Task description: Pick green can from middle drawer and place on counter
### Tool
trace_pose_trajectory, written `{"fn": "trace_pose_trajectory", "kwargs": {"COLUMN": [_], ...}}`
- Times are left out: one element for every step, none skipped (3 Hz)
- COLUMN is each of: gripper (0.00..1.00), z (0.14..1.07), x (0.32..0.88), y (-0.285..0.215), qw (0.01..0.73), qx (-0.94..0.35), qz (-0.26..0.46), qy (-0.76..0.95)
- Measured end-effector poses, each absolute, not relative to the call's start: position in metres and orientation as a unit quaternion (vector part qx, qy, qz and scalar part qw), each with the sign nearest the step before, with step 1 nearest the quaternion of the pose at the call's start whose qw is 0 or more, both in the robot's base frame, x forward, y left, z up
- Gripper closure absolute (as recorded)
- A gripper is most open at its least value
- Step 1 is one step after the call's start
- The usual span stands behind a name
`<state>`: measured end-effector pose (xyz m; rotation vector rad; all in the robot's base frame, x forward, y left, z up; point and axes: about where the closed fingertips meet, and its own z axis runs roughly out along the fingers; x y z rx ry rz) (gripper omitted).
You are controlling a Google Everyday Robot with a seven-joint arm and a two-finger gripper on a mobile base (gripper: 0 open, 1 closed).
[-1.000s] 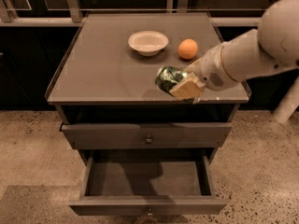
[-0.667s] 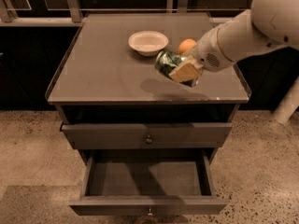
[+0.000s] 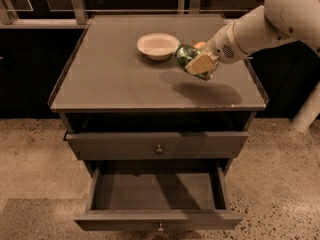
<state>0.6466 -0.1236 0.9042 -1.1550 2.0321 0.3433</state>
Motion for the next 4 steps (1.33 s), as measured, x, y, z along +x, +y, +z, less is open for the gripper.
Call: {"fn": "trace_pose_trajectory", "kwargs": {"gripper": [0.82,0.59,0.35,0.13], "z": [0.8704,0.8641,0.8641,0.8641], "x": [0.665,0.6677,0.6677,0.6677], "y": [-0.1366,-0.1373,-0.1373,-0.1372], "qw": [0.366,0.364,0.364,0.364], "qx": [-0.437,-0.435,-0.435,-0.435], "qz": [0.164,0.168,0.169,0.169], "qy": [0.805,0.806,0.806,0.806]}}
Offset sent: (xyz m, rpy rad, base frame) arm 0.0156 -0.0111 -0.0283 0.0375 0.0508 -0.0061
